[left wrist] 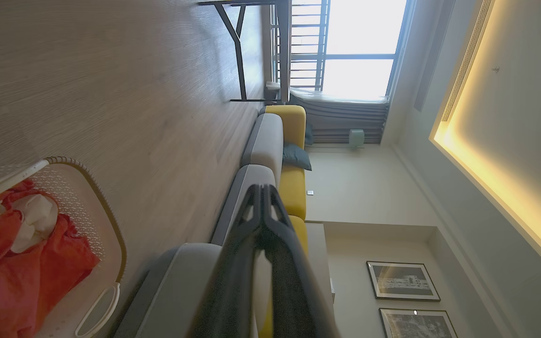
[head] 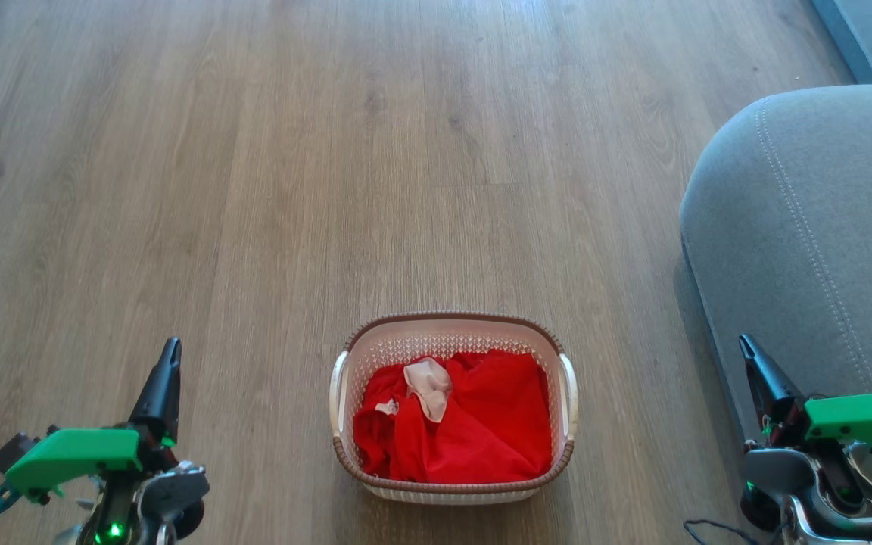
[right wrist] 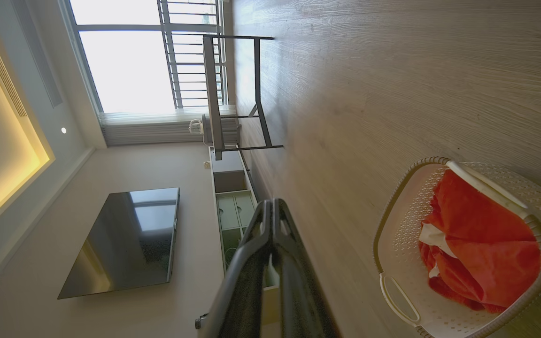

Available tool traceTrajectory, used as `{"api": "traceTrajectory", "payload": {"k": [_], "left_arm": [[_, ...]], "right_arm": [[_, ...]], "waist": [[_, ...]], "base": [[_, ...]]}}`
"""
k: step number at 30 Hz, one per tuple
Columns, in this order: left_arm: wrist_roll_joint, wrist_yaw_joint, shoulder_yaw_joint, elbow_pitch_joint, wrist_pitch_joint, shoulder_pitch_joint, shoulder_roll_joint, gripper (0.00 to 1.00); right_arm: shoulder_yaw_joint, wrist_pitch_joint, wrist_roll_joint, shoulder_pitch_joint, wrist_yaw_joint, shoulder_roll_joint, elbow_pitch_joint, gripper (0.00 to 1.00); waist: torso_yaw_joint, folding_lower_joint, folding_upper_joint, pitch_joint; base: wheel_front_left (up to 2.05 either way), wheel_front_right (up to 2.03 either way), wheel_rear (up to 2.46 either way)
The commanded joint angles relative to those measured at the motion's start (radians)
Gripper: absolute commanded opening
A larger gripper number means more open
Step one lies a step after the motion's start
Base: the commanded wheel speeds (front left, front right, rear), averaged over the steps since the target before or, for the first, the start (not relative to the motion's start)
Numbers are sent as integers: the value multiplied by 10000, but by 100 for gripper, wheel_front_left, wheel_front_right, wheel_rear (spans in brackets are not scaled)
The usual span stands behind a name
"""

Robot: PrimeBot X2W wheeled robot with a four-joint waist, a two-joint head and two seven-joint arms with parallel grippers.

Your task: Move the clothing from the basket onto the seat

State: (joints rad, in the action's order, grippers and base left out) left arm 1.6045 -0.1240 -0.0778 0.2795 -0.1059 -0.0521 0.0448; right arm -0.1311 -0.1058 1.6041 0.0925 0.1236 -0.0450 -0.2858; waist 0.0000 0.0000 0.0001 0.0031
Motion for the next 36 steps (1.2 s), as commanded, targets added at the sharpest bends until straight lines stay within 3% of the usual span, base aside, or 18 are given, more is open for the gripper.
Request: {"api": "traceTrajectory", "payload": {"k": [1, 36], "left_arm": [[45, -67, -357, -346, -70, -558, 54, 0], [45, -67, -357, -346, -70, -558, 54, 0]], "right_arm": [[175, -73, 48, 154, 71, -52, 411, 0], [176, -72, 48, 154, 71, -52, 411, 0]], "waist": [[0, 0, -1, 0], [0, 0, -1, 0]], "base": [[0, 0, 0], [0, 0, 0]]}}
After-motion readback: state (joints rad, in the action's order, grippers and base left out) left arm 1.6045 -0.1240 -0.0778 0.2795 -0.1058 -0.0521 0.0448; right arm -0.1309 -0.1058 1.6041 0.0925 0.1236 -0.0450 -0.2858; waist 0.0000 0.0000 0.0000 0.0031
